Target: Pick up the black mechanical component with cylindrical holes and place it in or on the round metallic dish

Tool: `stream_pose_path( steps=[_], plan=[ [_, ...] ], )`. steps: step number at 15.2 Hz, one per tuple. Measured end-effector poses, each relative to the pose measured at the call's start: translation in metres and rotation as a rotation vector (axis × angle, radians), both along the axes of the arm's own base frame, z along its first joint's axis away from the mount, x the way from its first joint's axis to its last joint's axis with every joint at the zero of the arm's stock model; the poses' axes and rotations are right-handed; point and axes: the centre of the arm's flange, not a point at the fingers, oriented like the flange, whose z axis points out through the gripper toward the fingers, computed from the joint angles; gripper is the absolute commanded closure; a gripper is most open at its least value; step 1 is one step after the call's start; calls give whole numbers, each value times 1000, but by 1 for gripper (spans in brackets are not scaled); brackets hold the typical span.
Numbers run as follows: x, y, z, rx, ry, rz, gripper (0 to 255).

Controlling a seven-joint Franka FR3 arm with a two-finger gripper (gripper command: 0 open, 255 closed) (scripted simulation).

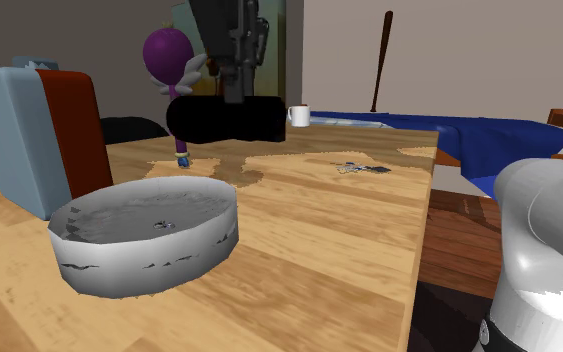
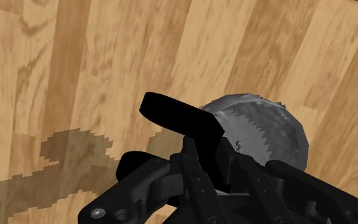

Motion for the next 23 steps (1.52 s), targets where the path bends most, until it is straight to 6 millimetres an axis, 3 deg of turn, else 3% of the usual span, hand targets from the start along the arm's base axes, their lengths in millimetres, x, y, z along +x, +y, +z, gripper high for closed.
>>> stream_pose_path(
  steps=[5, 7, 8, 10, 16, 23],
  plan=[
    [29, 62, 2, 0, 0, 1, 255],
    [36, 78, 1, 0, 0, 0, 255],
    [36, 78, 1, 0, 1, 0, 0],
    [42, 80, -2, 11, 11, 11, 0],
    [103, 96, -45, 117, 131, 123, 0],
    [104, 102, -82, 129, 143, 136, 0]
  ],
)
